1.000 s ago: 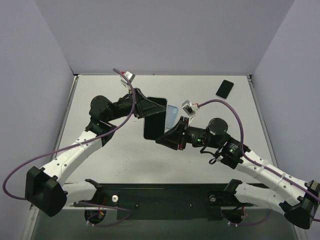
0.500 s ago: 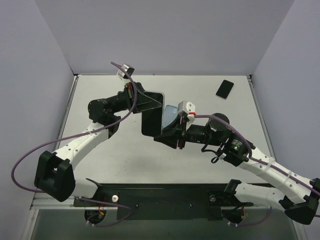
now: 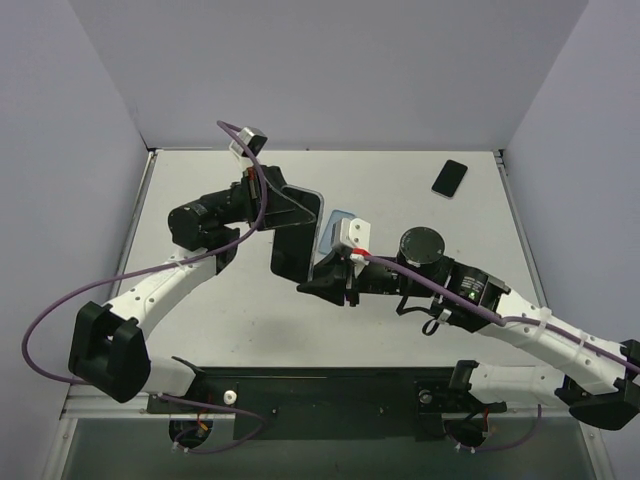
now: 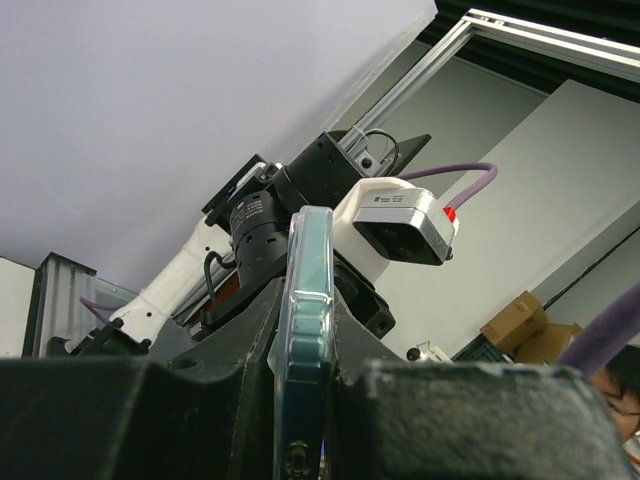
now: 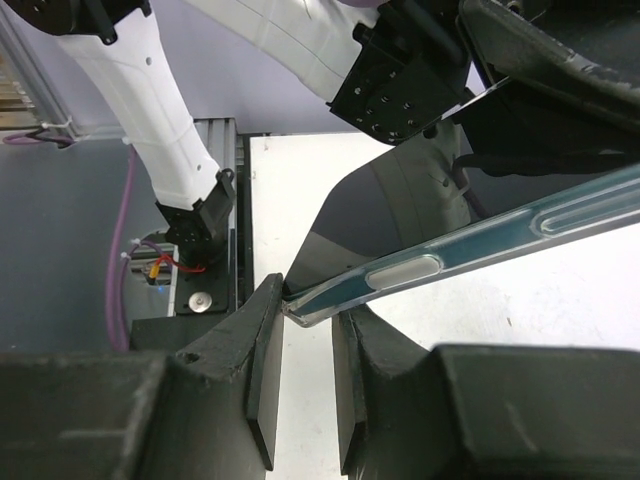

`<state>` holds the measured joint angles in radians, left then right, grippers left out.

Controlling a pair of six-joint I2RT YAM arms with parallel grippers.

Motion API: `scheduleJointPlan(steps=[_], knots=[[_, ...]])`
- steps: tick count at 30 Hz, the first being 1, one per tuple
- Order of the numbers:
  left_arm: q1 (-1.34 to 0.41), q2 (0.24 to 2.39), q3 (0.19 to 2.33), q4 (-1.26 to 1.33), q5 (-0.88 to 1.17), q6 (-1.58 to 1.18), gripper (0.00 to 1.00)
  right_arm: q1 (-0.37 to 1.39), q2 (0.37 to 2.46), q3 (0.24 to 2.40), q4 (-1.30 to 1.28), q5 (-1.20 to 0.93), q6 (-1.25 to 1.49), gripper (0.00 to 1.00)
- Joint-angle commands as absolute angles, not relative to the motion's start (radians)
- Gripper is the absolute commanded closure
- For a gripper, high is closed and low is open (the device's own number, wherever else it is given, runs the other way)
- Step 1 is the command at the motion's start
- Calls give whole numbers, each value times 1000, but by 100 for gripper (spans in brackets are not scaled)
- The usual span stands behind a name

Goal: Take the phone out of the phone case
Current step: Remove the phone case from the phone.

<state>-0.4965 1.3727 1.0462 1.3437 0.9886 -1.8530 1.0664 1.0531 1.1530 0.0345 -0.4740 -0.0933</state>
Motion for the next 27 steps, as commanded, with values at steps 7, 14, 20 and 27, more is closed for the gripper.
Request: scheduleJointPlan(steps=[7,14,20,27], knots=[[-604,1408,1048,1477,887,-2083,100,1088,1071,1209,3,-140,-343,100],[-629,1422,1037,1477,891,-2080,100,1117,1104,1264,-55,-121,-417,100],[-638,1425,1026,1477,879,-2077,100,1117,1124,1259,-12,-54,-373,100],[-605,1394,985,1471,798,-2025,100,1104,1060,1083,-9,167,-166,66]])
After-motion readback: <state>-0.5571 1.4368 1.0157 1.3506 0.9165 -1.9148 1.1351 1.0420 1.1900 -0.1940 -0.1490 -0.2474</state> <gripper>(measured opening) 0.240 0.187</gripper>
